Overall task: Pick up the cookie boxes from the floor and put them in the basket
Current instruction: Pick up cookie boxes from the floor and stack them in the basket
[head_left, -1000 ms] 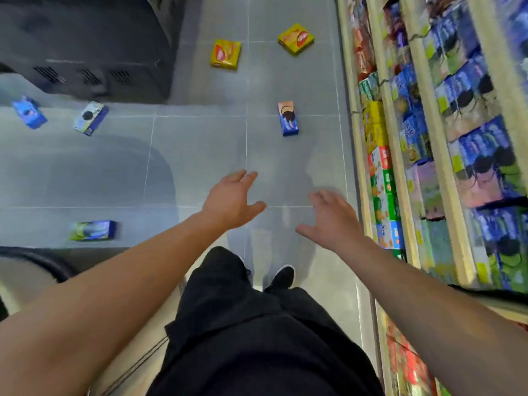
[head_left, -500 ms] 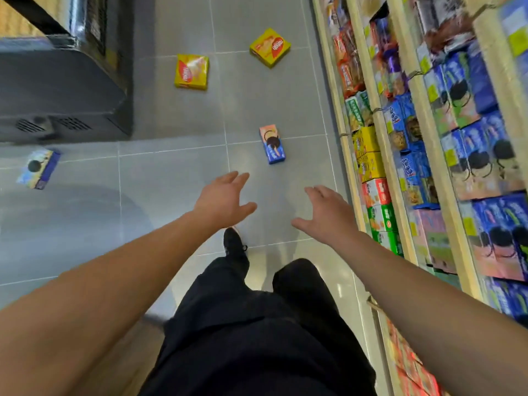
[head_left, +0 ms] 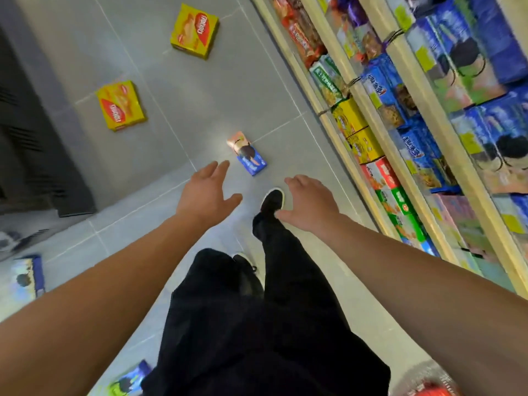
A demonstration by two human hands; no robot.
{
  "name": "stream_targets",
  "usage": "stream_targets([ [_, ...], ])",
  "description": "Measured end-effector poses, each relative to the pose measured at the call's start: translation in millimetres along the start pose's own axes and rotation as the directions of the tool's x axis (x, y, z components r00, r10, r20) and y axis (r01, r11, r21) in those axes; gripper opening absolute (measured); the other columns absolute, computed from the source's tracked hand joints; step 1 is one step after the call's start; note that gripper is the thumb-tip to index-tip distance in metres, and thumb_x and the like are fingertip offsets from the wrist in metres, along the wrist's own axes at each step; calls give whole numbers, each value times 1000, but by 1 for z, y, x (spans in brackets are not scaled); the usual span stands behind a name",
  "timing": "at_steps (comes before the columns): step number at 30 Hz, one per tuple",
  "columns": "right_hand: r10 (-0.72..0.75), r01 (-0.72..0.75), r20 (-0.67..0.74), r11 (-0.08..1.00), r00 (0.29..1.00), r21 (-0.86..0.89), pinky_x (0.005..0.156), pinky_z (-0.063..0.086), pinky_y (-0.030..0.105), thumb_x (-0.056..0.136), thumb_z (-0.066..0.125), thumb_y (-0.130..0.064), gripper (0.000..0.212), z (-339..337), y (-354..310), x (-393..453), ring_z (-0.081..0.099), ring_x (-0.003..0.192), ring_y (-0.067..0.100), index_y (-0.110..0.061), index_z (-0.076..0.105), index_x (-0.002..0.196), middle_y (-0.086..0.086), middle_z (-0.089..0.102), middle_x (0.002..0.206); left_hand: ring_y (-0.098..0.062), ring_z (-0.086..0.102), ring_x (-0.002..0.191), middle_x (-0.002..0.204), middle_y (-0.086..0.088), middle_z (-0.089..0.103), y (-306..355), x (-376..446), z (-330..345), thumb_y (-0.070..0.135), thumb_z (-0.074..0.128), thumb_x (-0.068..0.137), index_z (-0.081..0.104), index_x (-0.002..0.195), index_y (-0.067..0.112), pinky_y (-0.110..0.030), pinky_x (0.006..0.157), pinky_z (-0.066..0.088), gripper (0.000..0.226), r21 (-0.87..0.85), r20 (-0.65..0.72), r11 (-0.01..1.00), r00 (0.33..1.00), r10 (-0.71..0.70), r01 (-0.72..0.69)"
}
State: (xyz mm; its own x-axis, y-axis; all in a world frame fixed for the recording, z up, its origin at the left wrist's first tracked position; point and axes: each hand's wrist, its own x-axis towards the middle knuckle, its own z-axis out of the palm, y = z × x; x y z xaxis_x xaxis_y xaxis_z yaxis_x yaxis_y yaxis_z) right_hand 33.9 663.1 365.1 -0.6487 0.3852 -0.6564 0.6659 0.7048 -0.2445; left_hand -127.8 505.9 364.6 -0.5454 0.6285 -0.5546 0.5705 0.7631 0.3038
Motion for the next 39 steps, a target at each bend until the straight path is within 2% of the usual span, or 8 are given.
stream_targets([
  [6,75,-78,35,990,997,119,99,42,40,77,66,-55,75,-6,0,102,48,123,31,-18,44,138,7,49,136,-29,24,143,158,-7,24,-13,115,8,47,62,85,23,152,23,-42,114,29,81,63,153,998,988,-2,-8],
  [9,159,-167,57,967,986,190,97,43,41,77,68,-52,73,9,6,150,48,123,33,-17,45,137,8,49,135,-30,24,143,157,-9,26,-30,169,21,42,66,83,26,151,20,-41,114,27,82,52,183,998,982,37,-47],
  [12,286,-291,62,912,956,288,99,42,42,76,69,-53,76,32,9,198,47,125,34,-17,44,138,7,47,139,-31,24,143,157,-9,26,-51,219,40,39,66,82,27,150,20,-40,113,26,82,118,232,985,968,95,-125],
  [18,449,-461,136,775,883,432,103,41,43,76,70,-55,79,121,0,286,46,126,33,-16,44,140,8,47,140,-32,26,141,156,-7,27,-95,315,107,44,64,80,24,150,23,-43,112,26,83,278,398,875,877,272,-397],
  [26,470,-484,151,751,870,450,112,32,43,77,69,-55,91,265,6,403,32,139,30,-19,28,150,5,33,152,-30,15,145,160,-4,12,-162,435,219,53,65,78,14,151,24,-48,116,22,93,419,485,702,795,364,-577],
  [32,518,-483,50,753,854,446,120,18,45,74,74,-52,109,351,18,490,10,148,33,-23,7,154,5,13,159,-33,1,147,161,-4,1,-184,504,306,44,79,69,2,151,29,-51,118,11,114,473,451,625,780,434,-621],
  [35,508,-458,-22,793,861,402,121,15,47,69,78,-51,121,374,19,516,5,149,35,-21,-1,154,6,6,161,-36,-6,147,160,-4,-5,-194,532,331,40,80,67,-4,150,35,-55,117,5,119,522,423,571,774,471,-633],
  [39,564,-472,-155,788,811,395,117,25,45,65,79,-44,121,404,17,536,11,146,36,-17,1,154,8,16,157,-41,12,144,156,-10,19,-212,553,358,30,72,69,11,151,34,-60,112,18,102,568,297,498,727,619,-655],
])
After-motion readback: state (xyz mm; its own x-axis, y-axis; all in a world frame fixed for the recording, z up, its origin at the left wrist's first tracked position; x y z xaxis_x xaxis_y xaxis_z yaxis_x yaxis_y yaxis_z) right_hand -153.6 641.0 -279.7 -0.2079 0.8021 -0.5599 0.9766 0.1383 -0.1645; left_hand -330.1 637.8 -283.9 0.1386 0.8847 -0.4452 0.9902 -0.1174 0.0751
